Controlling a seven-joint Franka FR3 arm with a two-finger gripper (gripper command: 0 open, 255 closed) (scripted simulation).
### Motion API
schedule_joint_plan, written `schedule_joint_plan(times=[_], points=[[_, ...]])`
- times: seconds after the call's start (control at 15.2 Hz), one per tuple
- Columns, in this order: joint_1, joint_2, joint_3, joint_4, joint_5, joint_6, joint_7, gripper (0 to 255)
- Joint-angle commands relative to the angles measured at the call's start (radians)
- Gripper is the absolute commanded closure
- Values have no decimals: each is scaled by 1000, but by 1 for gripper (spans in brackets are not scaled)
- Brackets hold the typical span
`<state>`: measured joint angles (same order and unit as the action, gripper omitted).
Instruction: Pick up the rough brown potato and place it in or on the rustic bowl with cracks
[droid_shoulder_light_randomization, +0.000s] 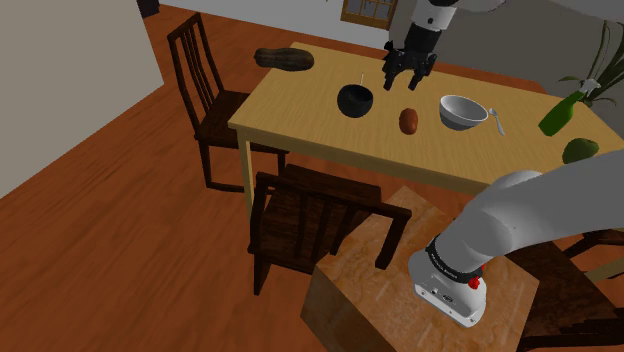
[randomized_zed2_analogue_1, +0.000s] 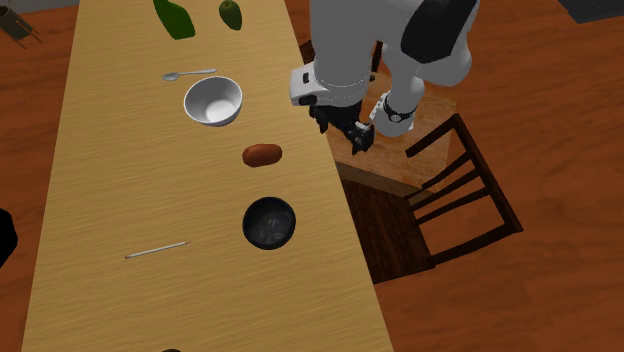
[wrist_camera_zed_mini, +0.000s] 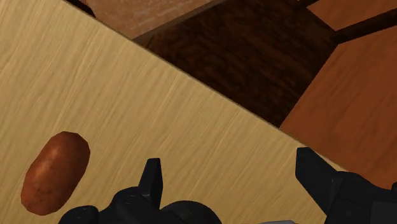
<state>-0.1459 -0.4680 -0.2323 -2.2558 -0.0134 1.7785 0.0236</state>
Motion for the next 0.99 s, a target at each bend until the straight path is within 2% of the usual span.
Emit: schedule_joint_plan(times=[0.0, 0.46, 0.92], points=[[-16, 59, -26, 19, 2, 34, 5, 0], [-68, 270, -117, 113, 37, 120, 10, 0], [-129, 487, -199, 232, 114, 175, -1, 0]])
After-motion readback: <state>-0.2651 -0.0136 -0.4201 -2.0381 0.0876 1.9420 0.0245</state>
